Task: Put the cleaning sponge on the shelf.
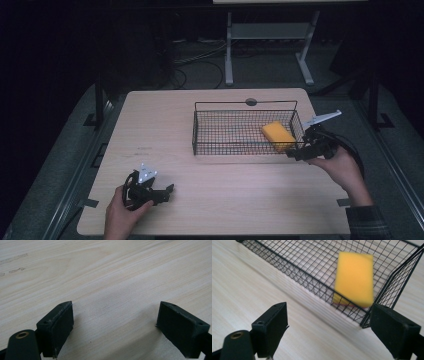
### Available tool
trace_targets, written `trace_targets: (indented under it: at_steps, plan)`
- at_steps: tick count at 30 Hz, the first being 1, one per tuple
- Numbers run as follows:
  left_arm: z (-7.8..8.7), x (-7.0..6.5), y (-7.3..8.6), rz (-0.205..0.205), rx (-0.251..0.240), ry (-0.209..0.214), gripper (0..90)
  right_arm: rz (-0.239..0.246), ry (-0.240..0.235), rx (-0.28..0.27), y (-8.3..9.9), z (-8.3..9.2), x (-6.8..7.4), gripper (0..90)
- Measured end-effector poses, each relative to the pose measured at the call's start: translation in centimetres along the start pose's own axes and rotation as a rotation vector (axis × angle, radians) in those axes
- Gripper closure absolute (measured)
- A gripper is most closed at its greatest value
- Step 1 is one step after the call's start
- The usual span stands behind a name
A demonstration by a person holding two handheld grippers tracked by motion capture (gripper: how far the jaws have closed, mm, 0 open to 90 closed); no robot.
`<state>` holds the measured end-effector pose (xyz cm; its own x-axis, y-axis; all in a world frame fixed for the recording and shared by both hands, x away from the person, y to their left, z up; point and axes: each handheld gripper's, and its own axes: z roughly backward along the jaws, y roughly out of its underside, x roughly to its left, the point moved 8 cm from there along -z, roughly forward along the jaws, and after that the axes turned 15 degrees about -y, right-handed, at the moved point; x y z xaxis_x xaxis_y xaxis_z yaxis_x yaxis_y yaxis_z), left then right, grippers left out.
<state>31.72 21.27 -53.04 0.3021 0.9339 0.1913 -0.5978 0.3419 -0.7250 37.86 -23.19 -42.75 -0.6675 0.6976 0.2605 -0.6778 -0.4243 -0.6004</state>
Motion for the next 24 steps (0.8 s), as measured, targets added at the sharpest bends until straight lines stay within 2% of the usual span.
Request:
trace_targets:
  at_steps: [2, 11, 17, 24]
  plan:
    - [0.0, 0.0, 0.0, -0.002, 0.0, -0.001, 13.0, 0.005, -0.003, -0.017, 1.2, -0.2, 0.5, 14.0]
    - [0.0, 0.0, 0.0, 0.001, 0.001, 0.0, 13.0, 0.012, 0.003, -0.042, 4.0, -1.0, 1.1, 13.8]
    - [0.0, 0.0, 0.0, 0.004, -0.003, -0.001, 13.0, 0.015, 0.022, -0.064, 6.1, -2.2, 1.0, 11.5]
    - [0.0, 0.0, 0.0, 0.003, -0.003, -0.001, 13.0, -0.006, 0.032, -0.105, 8.0, -2.8, 0.9, 8.8]
